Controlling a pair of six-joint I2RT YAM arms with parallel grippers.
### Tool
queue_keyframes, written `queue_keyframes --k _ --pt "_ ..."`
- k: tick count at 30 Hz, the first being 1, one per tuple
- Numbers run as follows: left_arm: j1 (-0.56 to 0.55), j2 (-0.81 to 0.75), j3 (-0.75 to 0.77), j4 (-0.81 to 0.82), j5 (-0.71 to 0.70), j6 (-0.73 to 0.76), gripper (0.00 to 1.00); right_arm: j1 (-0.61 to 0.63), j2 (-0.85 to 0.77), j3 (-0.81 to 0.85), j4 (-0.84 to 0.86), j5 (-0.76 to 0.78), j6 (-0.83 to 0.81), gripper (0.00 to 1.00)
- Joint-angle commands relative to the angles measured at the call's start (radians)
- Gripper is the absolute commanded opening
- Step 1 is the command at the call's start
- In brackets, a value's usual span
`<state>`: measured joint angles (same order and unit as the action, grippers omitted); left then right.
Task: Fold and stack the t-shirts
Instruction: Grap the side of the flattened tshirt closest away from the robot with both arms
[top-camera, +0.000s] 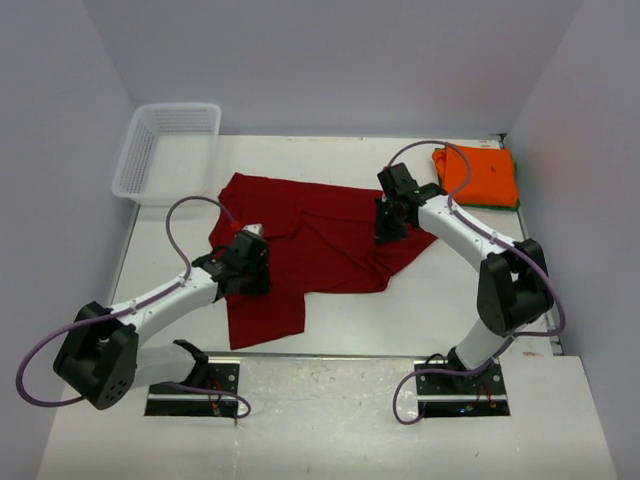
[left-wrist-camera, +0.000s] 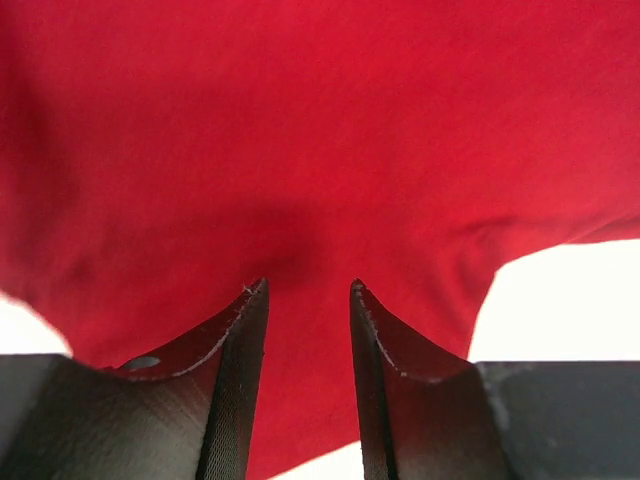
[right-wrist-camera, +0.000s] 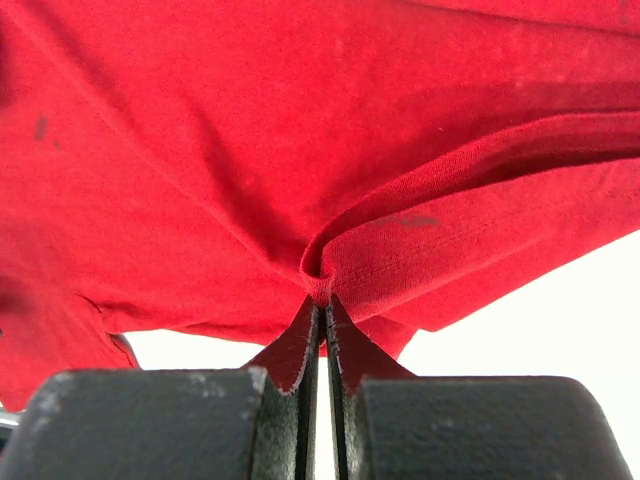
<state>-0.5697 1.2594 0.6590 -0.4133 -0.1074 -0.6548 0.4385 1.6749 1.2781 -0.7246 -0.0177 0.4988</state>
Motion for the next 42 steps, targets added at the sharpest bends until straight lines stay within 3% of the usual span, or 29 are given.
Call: queue_keyframes --k 1,9,12,13,27,42 --pt "0.004 -0.103 -0.029 -0.111 -0.052 -0.104 0.40 0.006 -0.034 -0.029 0.057 -0.043 -0.012 0.00" --pt "-0.093 -0.163 0.013 -0.338 -0.141 -0.233 0.38 0.006 -0.041 -0.062 0.132 -0.136 -0.040 0.00" --pt "-0.128 -0.126 0.025 -0.369 -0.153 -0.272 0.02 0.006 -0.046 -0.066 0.137 -0.143 -0.045 0.00" --pt "-0.140 -0.114 0.024 -0.369 -0.143 -0.290 0.00 0.006 -0.047 -0.071 0.140 -0.151 -0.045 0.00" --pt "-0.137 0.150 0.030 -0.210 -0.103 -0.233 0.00 0.006 -0.113 -0.121 0.149 -0.150 -0.034 0.00" --pt "-0.019 0.360 0.200 -0.137 -0.113 -0.042 0.00 -0.007 -0.066 -0.076 0.129 -0.108 -0.016 0.00"
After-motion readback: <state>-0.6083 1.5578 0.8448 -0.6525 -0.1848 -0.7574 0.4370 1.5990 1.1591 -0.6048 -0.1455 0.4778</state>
